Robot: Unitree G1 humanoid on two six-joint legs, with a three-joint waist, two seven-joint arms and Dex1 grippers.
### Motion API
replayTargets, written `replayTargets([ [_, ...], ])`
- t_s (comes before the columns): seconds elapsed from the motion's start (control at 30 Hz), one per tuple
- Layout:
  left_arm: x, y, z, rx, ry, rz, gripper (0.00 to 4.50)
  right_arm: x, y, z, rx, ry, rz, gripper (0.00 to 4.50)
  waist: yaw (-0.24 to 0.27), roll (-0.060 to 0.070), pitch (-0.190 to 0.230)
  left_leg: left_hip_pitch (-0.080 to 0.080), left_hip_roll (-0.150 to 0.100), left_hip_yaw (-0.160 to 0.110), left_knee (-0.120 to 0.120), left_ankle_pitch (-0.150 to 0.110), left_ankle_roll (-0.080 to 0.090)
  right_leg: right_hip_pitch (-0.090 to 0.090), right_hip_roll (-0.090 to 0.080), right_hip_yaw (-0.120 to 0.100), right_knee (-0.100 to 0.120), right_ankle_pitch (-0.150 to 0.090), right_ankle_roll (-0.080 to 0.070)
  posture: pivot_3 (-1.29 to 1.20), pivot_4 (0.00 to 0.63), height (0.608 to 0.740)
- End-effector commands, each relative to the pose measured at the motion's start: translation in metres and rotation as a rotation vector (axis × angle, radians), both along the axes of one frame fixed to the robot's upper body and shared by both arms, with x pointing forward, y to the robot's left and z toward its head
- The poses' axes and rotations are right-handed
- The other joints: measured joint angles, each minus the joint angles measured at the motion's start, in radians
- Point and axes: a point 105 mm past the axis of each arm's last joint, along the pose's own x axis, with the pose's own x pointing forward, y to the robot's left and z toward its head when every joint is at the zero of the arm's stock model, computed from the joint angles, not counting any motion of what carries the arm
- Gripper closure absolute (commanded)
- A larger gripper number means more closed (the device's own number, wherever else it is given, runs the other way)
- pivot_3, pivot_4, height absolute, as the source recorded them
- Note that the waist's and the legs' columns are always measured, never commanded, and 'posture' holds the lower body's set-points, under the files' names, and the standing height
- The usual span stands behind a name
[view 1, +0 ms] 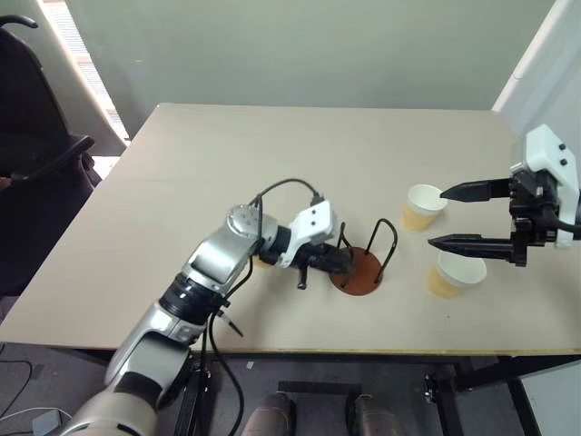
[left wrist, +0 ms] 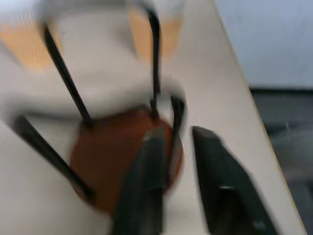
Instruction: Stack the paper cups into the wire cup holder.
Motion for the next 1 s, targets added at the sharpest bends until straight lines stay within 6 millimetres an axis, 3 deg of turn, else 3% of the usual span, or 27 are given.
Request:
replayTargets([
  [0.03, 0.006, 0.007, 0.003, 0.035, -0.097, -0.004, 2.30, -0.001, 0.004, 0.008, -0.010, -0.046, 0.020, 0.00, -0.001, 0.000, 0.000, 0.000, 0.000, 0.000, 0.000, 0.000, 0.000, 0.000, 0.000, 0.000, 0.000, 0.000, 0.000, 0.00, 0.150, 0.740],
  [0.23, 0.023, 0.034, 0.025, 0.047, -0.221, 0.064, 0.14, 0.007, 0.004, 0.007, -0.014, -0.058, 0.023, 0.00, 0.000, 0.000, 0.000, 0.000, 0.000, 0.000, 0.000, -0.001, 0.001, 0.000, 0.000, 0.000, 0.000, 0.000, 0.000, 0.00, 0.150, 0.740],
  [0.53, 0.018, 0.033, 0.082, -0.163, -0.198, 0.103, 0.14, 0.039, 0.000, 0.014, -0.034, -0.101, 0.044, 0.00, -0.002, 0.000, 0.000, -0.001, -0.001, 0.000, 0.000, -0.001, 0.003, -0.001, -0.001, 0.000, 0.000, 0.000, 0.000, 0.00, 0.150, 0.740],
  [0.67, 0.012, 0.029, 0.101, -0.222, -0.190, 0.094, 0.14, 0.065, -0.003, 0.015, -0.077, -0.134, 0.036, 0.00, -0.004, 0.000, 0.000, 0.000, 0.000, 0.000, 0.000, -0.002, 0.003, -0.001, -0.001, 0.000, 0.001, 0.001, -0.001, 0.00, 0.150, 0.740],
  [0.8, 0.010, 0.032, 0.109, -0.220, -0.214, 0.098, 0.14, 0.085, -0.009, 0.007, -0.173, -0.137, 0.026, 0.00, -0.006, 0.000, 0.000, 0.000, 0.000, 0.000, 0.000, -0.002, 0.003, -0.001, -0.001, -0.001, 0.001, 0.001, -0.001, 0.00, 0.150, 0.740],
  [1.0, 0.017, 0.053, 0.111, -0.146, -0.241, 0.158, 0.14, 0.112, -0.019, -0.022, -0.386, -0.099, 0.037, 0.00, -0.010, 0.000, 0.000, 0.001, 0.001, 0.000, -0.002, -0.002, 0.003, -0.003, -0.001, -0.001, 0.001, 0.001, -0.003, 0.00, 0.150, 0.740],
])
